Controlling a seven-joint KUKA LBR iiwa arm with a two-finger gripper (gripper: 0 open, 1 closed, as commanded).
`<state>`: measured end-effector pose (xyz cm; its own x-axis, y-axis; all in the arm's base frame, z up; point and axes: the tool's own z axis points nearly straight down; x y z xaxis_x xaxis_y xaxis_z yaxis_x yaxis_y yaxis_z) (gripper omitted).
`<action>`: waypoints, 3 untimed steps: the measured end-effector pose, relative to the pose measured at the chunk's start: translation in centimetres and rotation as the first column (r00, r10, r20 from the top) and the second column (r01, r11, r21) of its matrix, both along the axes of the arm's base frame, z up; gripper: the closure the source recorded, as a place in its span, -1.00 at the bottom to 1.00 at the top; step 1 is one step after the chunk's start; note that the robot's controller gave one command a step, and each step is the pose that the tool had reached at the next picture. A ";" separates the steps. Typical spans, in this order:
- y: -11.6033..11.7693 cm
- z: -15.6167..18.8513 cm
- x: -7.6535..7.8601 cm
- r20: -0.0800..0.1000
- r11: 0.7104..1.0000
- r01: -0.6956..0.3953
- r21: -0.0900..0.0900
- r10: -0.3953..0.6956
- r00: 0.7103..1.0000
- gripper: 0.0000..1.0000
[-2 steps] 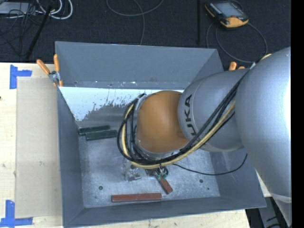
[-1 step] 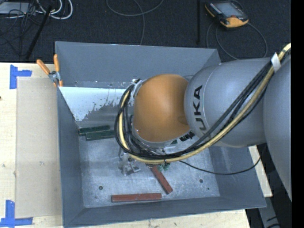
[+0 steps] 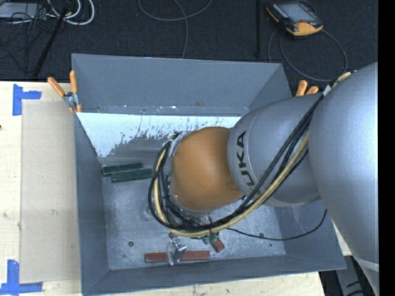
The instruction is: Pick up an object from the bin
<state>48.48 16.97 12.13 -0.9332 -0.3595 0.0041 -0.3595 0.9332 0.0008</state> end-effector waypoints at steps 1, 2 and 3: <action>0.0 0.2 0.0 0.002 1.000 0.001 0.001 -0.001 1.000 -1.00; -1.9 -4.7 -1.1 0.008 0.998 0.064 0.003 -0.064 0.998 1.00; -1.9 -4.7 -1.1 0.007 0.998 0.064 0.003 -0.064 0.998 1.00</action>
Offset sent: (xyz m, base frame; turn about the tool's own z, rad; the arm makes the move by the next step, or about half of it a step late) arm -0.0126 -0.0194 -0.0481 0.0624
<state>47.37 15.09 7.45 -0.9543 -0.2987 -0.0039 -0.2987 0.9543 0.0008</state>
